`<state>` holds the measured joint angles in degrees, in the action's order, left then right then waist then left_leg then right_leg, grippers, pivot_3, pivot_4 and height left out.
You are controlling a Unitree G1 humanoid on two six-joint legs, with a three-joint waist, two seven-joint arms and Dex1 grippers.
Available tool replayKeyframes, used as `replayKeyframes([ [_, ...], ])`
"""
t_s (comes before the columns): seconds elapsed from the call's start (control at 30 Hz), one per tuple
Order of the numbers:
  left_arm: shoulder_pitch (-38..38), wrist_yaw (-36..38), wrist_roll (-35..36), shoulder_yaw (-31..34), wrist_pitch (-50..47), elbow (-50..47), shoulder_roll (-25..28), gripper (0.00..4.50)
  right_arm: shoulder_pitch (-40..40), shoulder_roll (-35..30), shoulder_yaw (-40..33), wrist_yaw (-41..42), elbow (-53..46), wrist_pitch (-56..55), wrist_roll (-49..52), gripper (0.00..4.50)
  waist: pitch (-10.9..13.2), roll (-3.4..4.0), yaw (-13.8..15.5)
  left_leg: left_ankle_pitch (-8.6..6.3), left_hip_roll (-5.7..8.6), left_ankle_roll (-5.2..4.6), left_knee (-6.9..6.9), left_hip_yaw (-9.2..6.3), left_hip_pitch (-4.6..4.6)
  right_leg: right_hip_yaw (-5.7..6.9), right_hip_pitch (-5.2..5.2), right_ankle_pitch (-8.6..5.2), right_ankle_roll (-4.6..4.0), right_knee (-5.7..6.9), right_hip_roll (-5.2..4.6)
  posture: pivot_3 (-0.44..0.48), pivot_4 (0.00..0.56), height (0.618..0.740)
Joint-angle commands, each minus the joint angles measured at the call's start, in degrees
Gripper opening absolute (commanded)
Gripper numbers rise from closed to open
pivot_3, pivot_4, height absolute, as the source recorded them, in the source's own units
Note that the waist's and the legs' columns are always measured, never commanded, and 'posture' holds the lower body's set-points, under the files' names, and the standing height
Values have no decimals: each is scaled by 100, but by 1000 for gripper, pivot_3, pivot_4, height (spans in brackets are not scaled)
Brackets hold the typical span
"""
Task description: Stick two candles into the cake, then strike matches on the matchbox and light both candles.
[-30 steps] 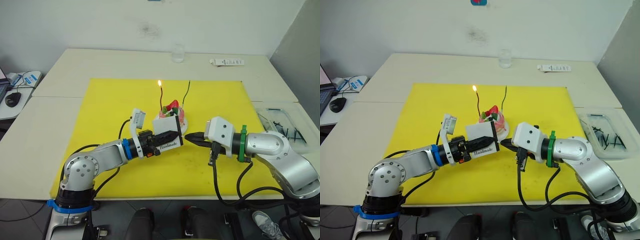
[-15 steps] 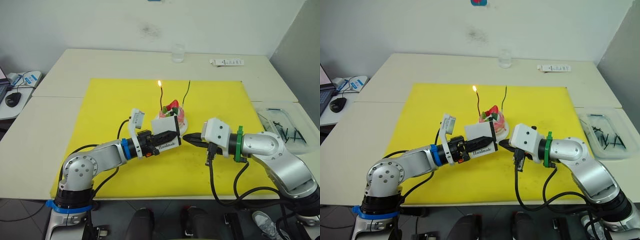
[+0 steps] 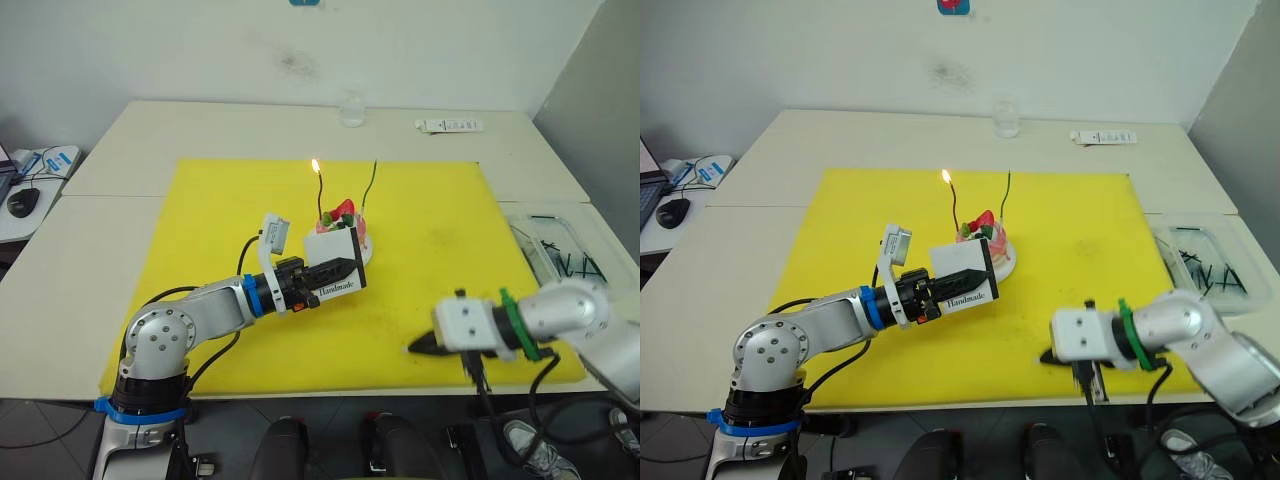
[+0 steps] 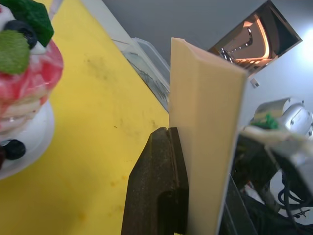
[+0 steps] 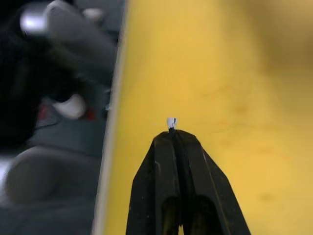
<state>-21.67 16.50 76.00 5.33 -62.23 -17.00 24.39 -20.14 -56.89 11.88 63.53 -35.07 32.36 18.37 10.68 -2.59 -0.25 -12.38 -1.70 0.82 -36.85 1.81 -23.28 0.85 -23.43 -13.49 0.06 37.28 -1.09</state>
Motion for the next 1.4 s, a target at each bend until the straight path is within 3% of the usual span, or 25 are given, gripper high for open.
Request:
replayKeyframes([
  [0.03,-5,111,65,11,10,-72,-30,0,-395,390,-606,-384,62,366,485,39,0,0,15,0,0,0,-1,-2,3,3,3,-4,-19,0,0,0,150,740],
  [0.27,-104,218,1,-5,8,39,3,0,-541,750,-790,-788,-91,626,682,39,0,0,36,1,9,1,-7,11,-10,-10,9,19,11,-23,-8,0,150,740],
  [0.5,-156,224,-33,-41,16,37,-52,0,-644,1109,-516,-1248,52,366,269,39,0,0,32,1,3,1,-7,5,-24,-6,-9,19,13,-20,-4,0,150,740],
  [0.83,-228,-288,618,206,11,164,-284,0,-805,1485,-121,-1539,239,-78,-304,39,0,0,29,1,5,0,-9,8,-25,-10,-9,21,14,-19,-6,0,150,740],
  [1.4,-237,-283,619,203,-8,270,-126,0,-781,1560,-139,-1599,152,-81,-425,39,0,0,28,1,5,1,-8,7,-24,-8,-10,21,14,-17,-4,0,150,740],
])
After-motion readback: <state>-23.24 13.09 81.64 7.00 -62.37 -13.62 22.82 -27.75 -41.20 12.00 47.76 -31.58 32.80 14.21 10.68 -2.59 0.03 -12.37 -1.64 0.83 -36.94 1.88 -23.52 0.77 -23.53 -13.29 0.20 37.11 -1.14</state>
